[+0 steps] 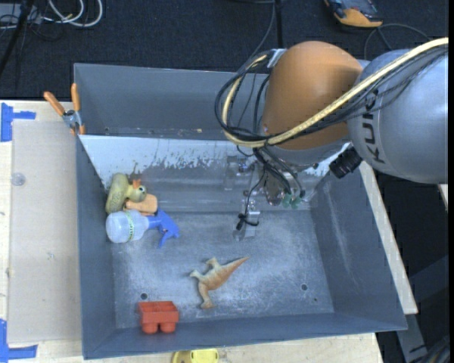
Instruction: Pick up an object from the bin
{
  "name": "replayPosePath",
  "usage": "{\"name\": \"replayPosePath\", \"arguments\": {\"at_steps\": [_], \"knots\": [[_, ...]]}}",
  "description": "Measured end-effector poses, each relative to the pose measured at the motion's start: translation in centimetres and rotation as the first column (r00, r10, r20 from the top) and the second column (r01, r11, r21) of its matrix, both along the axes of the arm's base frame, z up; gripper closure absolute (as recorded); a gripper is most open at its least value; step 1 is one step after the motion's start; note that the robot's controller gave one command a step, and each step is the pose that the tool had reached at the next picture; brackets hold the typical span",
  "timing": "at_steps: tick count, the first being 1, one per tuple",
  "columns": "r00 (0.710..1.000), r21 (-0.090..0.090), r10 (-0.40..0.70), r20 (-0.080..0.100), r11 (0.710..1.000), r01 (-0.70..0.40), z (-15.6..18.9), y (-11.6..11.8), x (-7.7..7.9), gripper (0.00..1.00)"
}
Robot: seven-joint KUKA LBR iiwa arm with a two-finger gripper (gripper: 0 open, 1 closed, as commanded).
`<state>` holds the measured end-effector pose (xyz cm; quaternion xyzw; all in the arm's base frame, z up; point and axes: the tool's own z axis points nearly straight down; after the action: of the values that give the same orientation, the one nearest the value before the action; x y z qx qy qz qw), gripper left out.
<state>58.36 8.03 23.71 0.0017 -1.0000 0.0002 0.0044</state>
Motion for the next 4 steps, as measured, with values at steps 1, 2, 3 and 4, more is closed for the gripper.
{"name": "replayPosePath", "arguments": {"at_steps": [1, 2, 3, 4], "knots": [[1.000, 0.001, -0.001, 0.003, 1.000, 0.001, 0.3, 0.0, 0.0, 0.00], [0.999, 0.001, 0.044, 0.001, 0.999, -0.044, 0.4, -2.1, -1.6, 0.00], [0.992, 0.000, 0.123, 0.007, 0.992, -0.123, -4.3, -1.4, -3.6, 0.00], [0.989, 0.000, 0.146, 0.004, 0.989, -0.146, -9.6, 2.0, -4.5, 0.00]]}}
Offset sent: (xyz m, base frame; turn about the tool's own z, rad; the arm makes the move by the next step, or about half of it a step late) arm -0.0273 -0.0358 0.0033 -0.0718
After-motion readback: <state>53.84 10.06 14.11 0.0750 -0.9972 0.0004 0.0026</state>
